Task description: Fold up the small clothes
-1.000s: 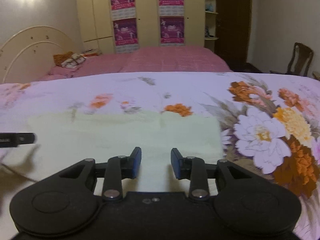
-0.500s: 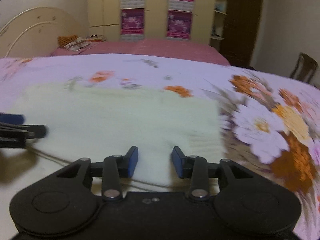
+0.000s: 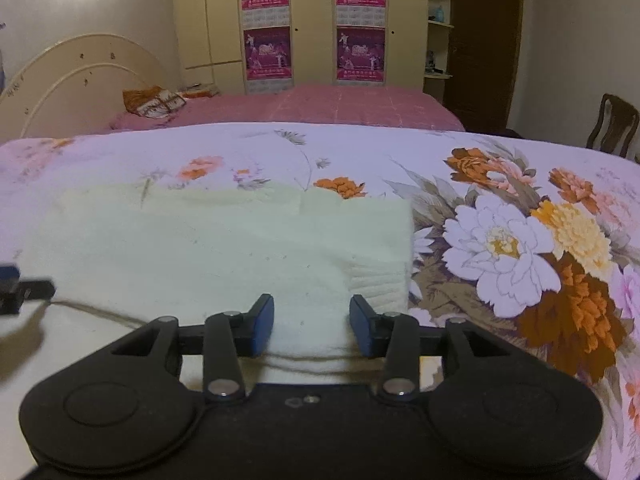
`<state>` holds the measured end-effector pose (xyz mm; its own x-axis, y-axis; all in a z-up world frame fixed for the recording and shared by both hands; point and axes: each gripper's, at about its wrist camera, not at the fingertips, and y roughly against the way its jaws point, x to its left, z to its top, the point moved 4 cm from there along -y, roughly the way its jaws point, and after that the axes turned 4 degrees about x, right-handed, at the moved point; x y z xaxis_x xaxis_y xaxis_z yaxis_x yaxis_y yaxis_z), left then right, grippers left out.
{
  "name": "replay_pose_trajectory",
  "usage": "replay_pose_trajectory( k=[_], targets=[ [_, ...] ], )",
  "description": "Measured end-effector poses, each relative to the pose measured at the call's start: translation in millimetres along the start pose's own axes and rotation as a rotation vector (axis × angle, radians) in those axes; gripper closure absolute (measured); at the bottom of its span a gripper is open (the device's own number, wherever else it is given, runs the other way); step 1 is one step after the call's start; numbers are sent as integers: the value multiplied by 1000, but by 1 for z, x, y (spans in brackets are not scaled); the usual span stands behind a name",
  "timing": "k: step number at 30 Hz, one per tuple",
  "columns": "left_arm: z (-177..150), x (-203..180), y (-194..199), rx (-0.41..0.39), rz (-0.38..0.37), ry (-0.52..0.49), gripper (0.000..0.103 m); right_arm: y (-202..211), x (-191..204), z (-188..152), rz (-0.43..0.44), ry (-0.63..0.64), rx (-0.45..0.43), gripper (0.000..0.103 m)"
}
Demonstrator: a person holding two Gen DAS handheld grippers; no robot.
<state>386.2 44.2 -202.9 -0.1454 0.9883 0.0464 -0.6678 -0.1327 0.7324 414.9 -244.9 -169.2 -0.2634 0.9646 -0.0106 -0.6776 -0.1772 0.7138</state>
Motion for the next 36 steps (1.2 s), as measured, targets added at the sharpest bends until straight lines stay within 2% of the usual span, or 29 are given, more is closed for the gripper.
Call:
replay_pose_trajectory(
  k=[5, 7, 11, 14, 17, 20, 23, 25, 28, 32, 36],
  targets=[
    [-1, 19, -5, 6, 31, 121, 29, 0, 7, -1, 49, -13, -9, 61],
    [0, 20, -6, 3, 43, 112, 29, 1, 11, -1, 67, -11, -12, 61],
    [1, 19, 2, 28, 63, 154, 29, -4, 13, -7, 36, 31, 13, 61],
    [-1, 4, 25, -2, 42, 96, 29, 16, 13, -2, 61, 7, -17, 60],
    [-5, -18, 37, -4, -25, 59, 29, 33, 23, -8, 96, -5, -21, 60],
    [-12, -37, 35, 4, -81, 34, 29, 37, 44, -22, 121, 18, 5, 60],
    [-22, -42, 25, 52, -106, 31, 29, 40, 64, -35, 125, 50, 26, 61],
    [-31, -42, 30, 24, -92, 3, 29, 37, 70, -46, 100, 60, 74, 61],
    [-41, -33, 42, 32, -87, 1, 29, 46, 63, -63, 29, 104, 68, 60],
    [-52, -27, 57, 43, -69, -23, 29, 65, 40, -79, -44, 48, 91, 58],
    [-57, -24, 75, 54, -76, -15, 29, 81, 38, -87, -69, 20, 102, 58]
  ],
)
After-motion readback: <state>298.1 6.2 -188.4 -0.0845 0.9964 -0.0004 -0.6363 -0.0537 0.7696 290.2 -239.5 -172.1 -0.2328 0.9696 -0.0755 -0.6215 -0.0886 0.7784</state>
